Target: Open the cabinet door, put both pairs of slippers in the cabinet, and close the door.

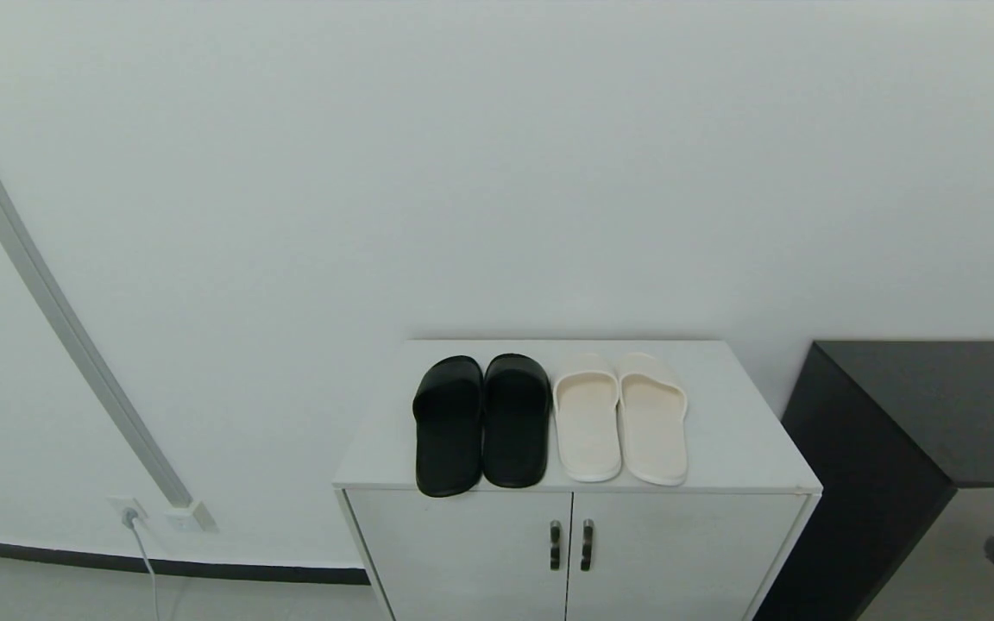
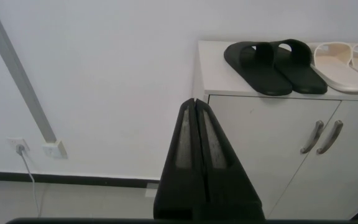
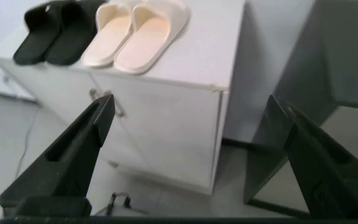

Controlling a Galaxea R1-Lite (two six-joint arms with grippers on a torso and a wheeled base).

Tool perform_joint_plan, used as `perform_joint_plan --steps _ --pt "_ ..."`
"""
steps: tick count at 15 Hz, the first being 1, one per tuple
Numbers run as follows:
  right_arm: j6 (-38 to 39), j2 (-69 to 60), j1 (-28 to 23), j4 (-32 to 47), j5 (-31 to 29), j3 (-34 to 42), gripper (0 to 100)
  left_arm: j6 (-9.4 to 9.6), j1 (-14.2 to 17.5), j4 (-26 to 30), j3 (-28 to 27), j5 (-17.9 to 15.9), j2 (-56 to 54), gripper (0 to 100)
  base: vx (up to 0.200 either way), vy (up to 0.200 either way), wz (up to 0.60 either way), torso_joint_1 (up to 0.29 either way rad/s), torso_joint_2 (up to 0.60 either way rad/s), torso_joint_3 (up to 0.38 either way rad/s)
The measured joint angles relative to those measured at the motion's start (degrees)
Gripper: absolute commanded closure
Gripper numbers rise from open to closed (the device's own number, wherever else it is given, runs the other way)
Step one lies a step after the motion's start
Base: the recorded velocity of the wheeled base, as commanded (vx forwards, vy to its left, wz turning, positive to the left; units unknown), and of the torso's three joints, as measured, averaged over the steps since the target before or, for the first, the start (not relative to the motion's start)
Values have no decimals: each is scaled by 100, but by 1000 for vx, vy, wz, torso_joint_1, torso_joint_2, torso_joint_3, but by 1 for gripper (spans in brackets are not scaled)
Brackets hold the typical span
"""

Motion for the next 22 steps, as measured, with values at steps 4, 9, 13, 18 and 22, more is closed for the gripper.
perform_joint_plan --steps 4,9,13,18,22 --pt "496 835 1386 -486 -911 -55 0 0 -2 0 0 -17 0 100 0 0 0 0 0 0" --pt "941 2176 2326 -1640 -1696 -190 0 2 0 0 0 -20 0 100 0 0 0 0 0 0" --pt "1165 3344 2803 -2328 -2325 -555 0 -4 0 0 0 -17 0 100 0 0 0 0 0 0" --pt "1716 4717 3172 -2453 -2949 -1536 0 0 -7 0 0 -26 0 100 0 0 0 0 0 0" --pt "1851 5461 3235 -2453 -3261 -2144 0 0 -2 0 0 -26 0 100 0 0 0 0 0 0"
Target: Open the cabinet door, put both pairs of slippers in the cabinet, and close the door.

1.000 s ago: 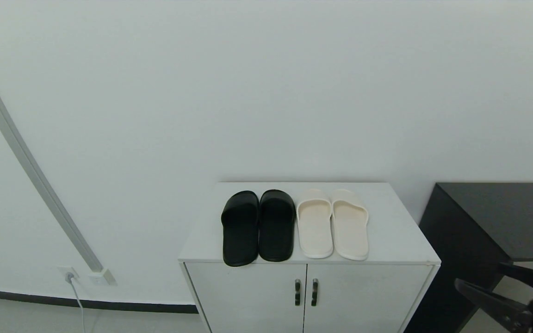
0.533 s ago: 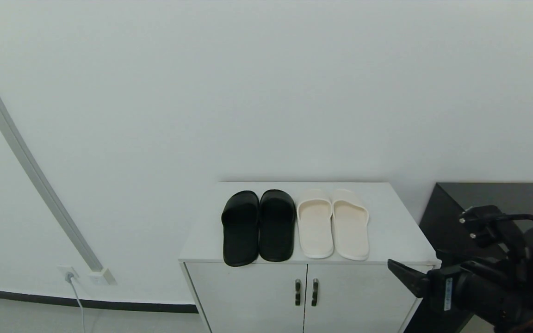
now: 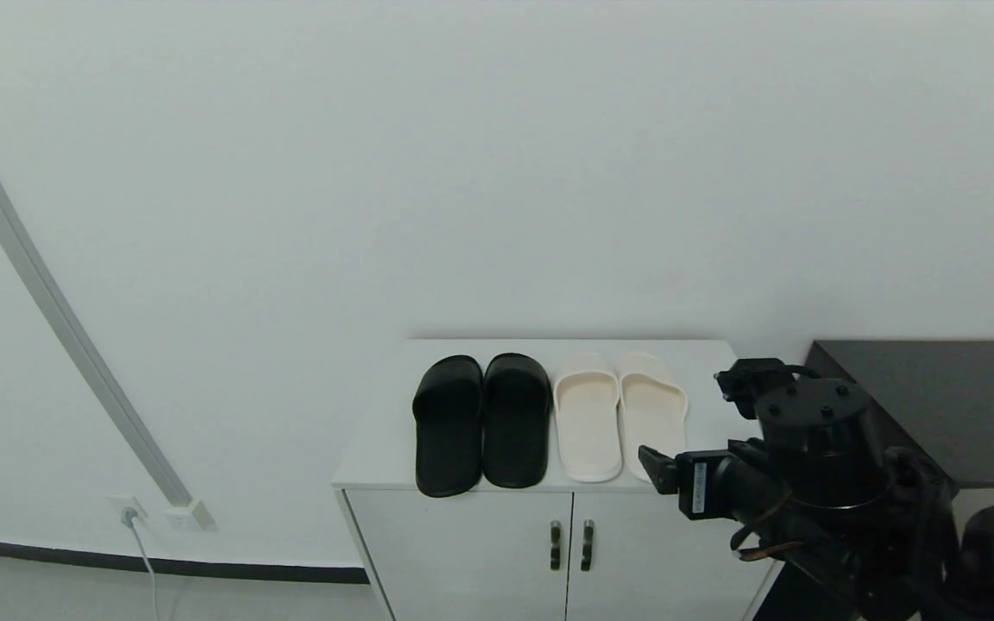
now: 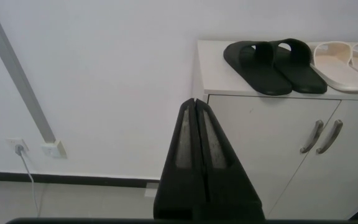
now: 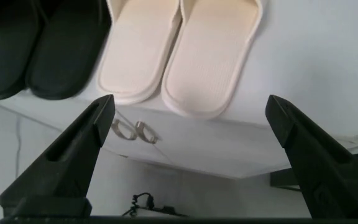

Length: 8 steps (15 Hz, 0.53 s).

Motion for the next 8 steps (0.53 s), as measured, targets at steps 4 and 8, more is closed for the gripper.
perform_joint_plan --steps 4,8 --pt "152 527 96 -7 -291 -362 0 0 -5 0 0 -2 0 100 0 0 0 0 0 0" --pt "66 1229 74 -224 -518 -1036 0 0 0 0 0 -2 0 100 0 0 0 0 0 0"
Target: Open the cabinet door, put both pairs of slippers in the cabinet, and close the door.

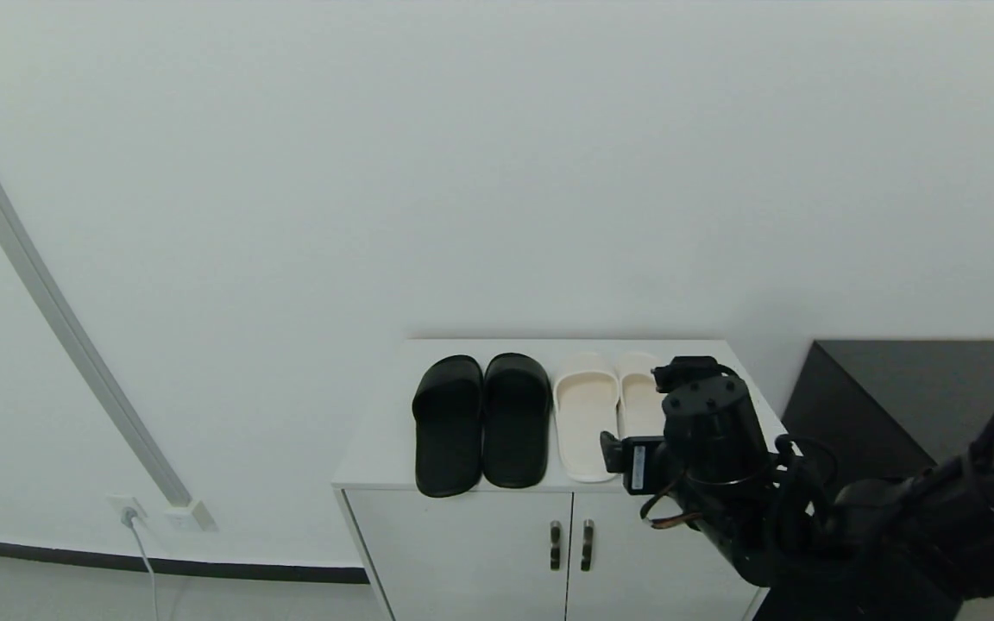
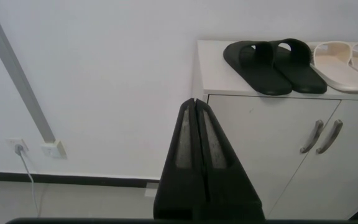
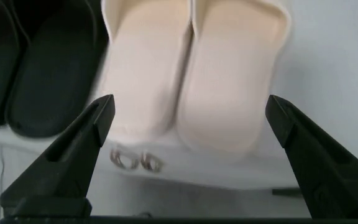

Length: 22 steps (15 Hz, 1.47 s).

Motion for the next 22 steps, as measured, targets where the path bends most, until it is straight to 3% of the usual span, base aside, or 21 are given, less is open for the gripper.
perform_joint_plan --steps 6,11,19,20,22 --pt "-639 1058 -367 -312 -106 -1197 0 0 0 0 0 0 0 100 0 0 0 0 0 0" --pt "-991 1753 -636 -790 -110 -1814 0 -4 -2 0 0 6 0 100 0 0 0 0 0 0" --pt "-1230 2558 -925 -798 -85 -2754 0 0 0 0 0 0 0 100 0 0 0 0 0 0" --pt "-1230 2605 -931 -801 -85 -2788 100 0 0 2 0 2 0 100 0 0 0 0 0 0" --pt "-1240 2658 -942 -816 -85 -2815 100 0 0 2 0 0 0 100 0 0 0 0 0 0"
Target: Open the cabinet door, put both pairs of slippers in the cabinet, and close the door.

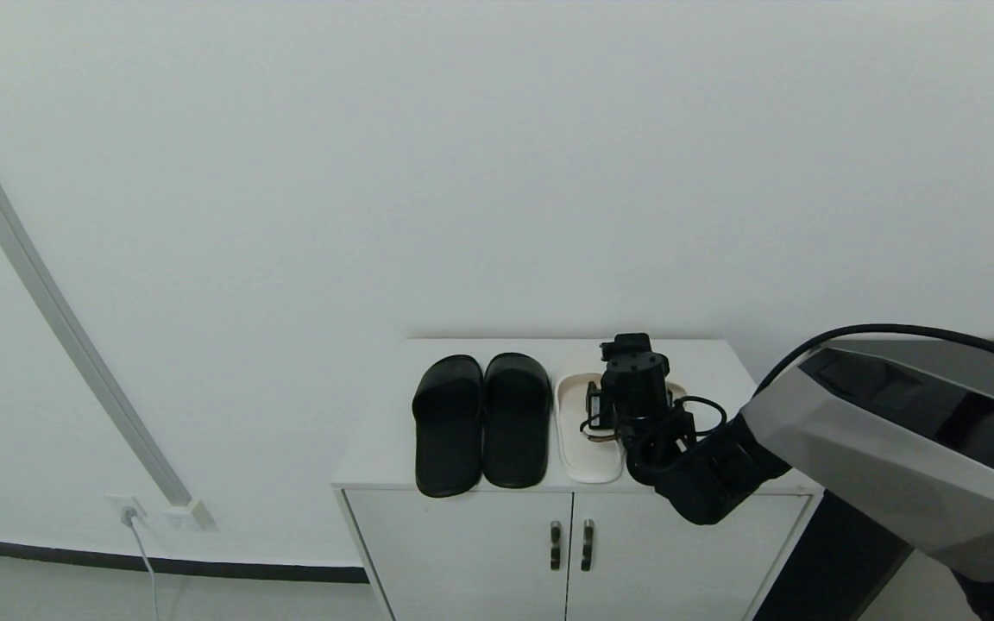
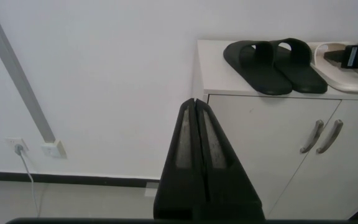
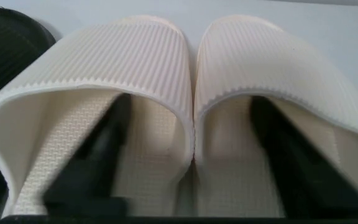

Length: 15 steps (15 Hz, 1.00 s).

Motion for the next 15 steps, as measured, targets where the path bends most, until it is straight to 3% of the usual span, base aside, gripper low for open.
perform_joint_plan --steps 8,15 --pt "-9 -113 -2 -99 -13 199 100 -2 -2 0 0 0 0 100 0 0 0 0 0 0" --pt "-50 -1351 129 -257 215 1569 100 -2 0 0 0 2 0 100 0 0 0 0 0 0"
